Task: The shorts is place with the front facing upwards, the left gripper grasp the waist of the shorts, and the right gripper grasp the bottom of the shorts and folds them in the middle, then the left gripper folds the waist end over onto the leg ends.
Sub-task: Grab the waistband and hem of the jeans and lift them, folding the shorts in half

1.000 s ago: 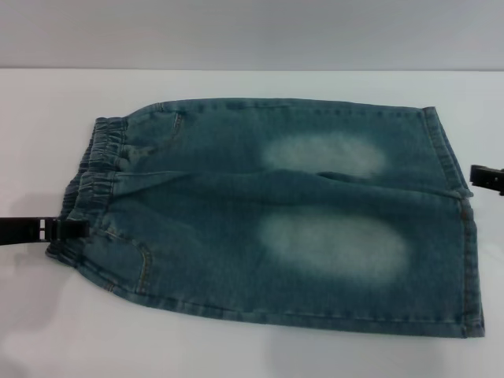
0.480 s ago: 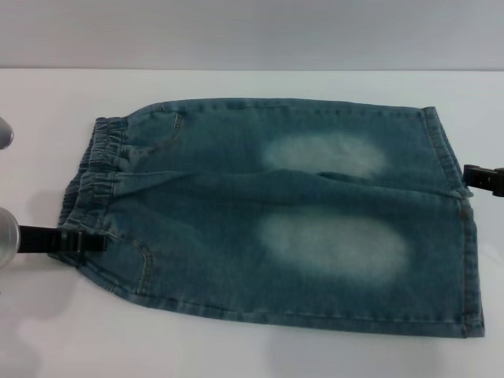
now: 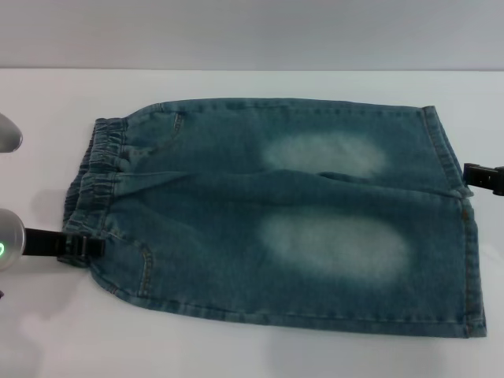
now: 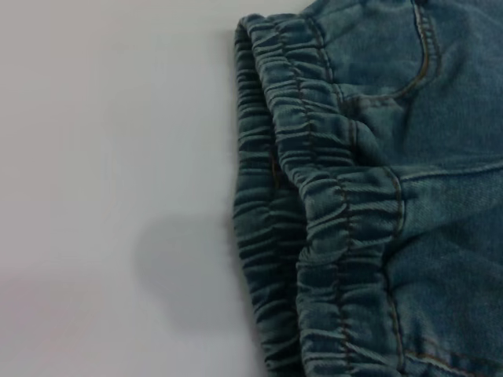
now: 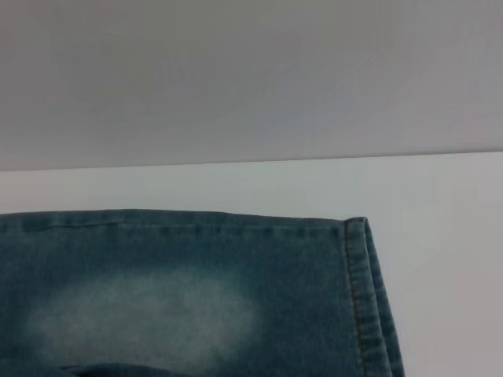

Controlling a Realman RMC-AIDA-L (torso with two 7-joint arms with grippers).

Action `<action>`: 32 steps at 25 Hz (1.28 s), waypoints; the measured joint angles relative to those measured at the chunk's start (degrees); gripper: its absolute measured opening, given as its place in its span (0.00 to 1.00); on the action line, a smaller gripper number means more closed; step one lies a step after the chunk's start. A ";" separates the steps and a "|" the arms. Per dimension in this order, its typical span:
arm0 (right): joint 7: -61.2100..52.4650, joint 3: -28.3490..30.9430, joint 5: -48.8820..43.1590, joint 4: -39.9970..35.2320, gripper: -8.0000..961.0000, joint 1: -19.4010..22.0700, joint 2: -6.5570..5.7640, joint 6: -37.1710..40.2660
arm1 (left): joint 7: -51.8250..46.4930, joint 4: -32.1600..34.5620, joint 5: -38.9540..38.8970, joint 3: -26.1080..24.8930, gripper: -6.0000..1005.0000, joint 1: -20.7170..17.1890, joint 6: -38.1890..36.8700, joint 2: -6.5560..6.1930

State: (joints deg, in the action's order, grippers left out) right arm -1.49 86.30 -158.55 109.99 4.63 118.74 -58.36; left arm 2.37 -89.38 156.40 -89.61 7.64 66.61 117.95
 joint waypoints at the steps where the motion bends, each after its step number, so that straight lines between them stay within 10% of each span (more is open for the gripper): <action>1: 0.00 0.00 0.00 0.05 0.77 0.00 0.00 -0.06 | 0.01 -0.15 -0.01 0.00 0.67 -0.01 0.01 0.00; 32: -0.35 -4.79 1.88 1.43 0.77 3.84 0.18 -14.25 | -0.33 -3.78 0.04 -0.48 0.38 2.64 4.26 0.00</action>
State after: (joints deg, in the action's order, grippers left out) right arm -1.84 81.51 -156.67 111.42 8.47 118.92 -72.61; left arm 2.04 -93.16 156.43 -90.10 10.28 70.88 117.95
